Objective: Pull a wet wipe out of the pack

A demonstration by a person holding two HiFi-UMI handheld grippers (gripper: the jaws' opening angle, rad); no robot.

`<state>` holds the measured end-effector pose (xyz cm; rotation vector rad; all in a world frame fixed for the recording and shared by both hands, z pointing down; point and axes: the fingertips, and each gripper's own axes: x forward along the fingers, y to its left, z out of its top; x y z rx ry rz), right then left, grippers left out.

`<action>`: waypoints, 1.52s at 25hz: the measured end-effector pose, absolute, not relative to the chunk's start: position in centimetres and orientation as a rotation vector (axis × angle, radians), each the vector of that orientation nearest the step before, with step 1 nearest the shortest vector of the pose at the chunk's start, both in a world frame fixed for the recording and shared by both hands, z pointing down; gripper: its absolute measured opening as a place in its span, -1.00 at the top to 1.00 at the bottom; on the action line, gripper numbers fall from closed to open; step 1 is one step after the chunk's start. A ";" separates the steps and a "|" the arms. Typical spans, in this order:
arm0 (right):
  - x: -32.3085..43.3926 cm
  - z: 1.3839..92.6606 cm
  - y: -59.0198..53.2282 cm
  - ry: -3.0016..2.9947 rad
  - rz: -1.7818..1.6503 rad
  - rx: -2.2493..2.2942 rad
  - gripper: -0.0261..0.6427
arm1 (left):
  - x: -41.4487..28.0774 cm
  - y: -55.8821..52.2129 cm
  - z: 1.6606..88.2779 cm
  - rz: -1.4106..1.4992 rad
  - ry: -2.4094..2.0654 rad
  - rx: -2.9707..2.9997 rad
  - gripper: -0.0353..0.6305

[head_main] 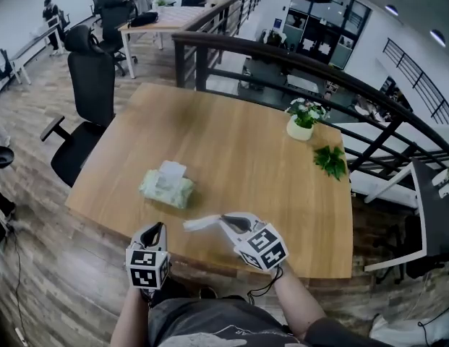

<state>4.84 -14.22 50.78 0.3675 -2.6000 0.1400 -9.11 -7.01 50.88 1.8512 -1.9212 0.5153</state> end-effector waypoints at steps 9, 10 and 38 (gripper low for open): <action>6.2 50.6 -11.1 -2.648 0.211 0.267 0.83 | -6.4 -2.9 49.7 0.477 -1.985 1.782 0.83; 6.3 50.8 -10.8 -2.648 0.219 0.261 0.83 | -6.3 -2.5 49.5 0.474 -1.991 1.776 0.83; 12.9 48.5 9.4 -2.711 0.219 0.251 0.83 | 1.5 20.0 48.4 0.295 -2.098 1.690 0.83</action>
